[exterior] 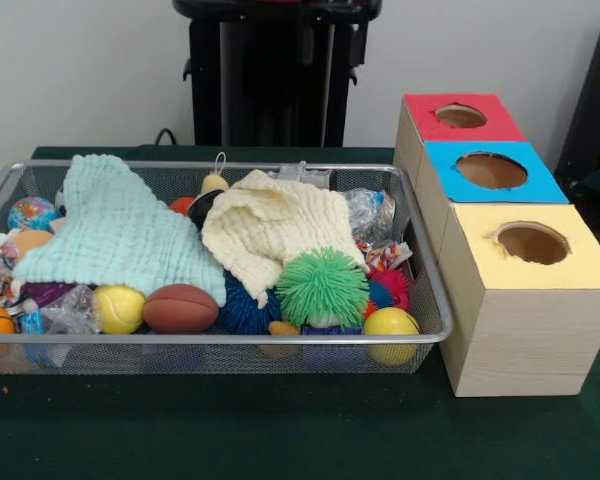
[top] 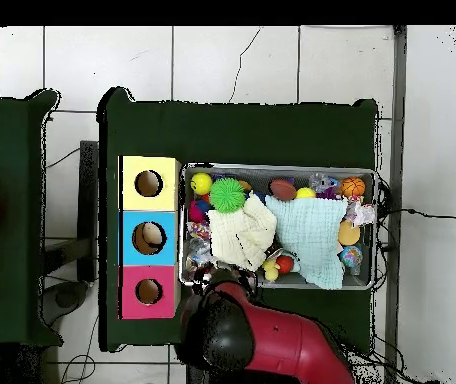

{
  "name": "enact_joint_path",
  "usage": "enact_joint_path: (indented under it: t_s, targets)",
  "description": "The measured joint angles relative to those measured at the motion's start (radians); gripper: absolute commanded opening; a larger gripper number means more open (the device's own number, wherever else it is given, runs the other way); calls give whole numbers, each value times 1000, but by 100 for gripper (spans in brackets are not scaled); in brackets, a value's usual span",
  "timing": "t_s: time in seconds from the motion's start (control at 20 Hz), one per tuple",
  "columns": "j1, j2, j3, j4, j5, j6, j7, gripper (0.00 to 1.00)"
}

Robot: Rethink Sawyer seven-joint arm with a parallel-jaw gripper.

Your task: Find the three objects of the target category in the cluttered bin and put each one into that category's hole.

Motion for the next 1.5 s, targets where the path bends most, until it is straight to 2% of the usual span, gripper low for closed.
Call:
enact_joint_path:
  t_s: [0.25,0.6,1.15,1.5]
  targets:
    - [-65,76,40,-7,-80,-35,0,100]
    - [-61,179,54,-54,-131,-34,0,100]
    - [33,274,54,-181,-131,-24,0,100]
    - [125,322,40,-316,-106,72,0,100]
